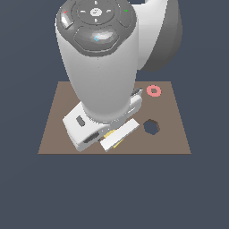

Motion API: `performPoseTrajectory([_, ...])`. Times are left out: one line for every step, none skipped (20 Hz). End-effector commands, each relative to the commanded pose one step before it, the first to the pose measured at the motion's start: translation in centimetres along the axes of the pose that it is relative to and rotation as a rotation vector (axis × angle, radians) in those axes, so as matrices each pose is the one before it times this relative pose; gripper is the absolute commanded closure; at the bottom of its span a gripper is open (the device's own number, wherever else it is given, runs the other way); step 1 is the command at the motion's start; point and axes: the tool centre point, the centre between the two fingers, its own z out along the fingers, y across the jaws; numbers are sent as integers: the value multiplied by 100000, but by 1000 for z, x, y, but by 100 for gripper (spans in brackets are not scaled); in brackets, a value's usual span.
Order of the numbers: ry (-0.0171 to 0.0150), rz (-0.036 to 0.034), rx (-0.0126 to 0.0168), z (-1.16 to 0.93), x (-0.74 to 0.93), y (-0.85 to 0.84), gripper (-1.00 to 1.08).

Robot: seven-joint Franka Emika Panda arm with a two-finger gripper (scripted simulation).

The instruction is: Insert a designated object into the corresponding slot on a board.

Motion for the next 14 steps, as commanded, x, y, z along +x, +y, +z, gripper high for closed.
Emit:
performPoseTrajectory([-236,-4101,164,675,421,99,-92])
performPoseTrajectory([-96,-1203,61,213,121,24,-92])
performPoseTrajectory([-85,-1046,52,184,107,20,-92])
performPoseTrajectory([-74,-888,42,155,92,16,-92])
performPoseTrajectory([-62,-729,34,126,77,13,-92])
performPoseTrajectory([-49,-569,25,98,61,9,-92])
performPoseTrajectory([-36,-409,17,70,46,5,-92])
performPoseTrajectory([-21,-238,10,41,25,6,-92])
performPoseTrajectory([-8,-84,3,14,11,-1,-92])
performPoseTrajectory([-9,499,40,-38,-63,-38,-92])
performPoseTrajectory([0,0,0,41,-3,6,-92])
performPoseTrajectory([-1,-49,-5,121,13,-7,-92])
performPoseTrajectory([-1,-49,-5,203,5,5,-92])
performPoseTrajectory([-2,-69,-7,285,7,5,-92])
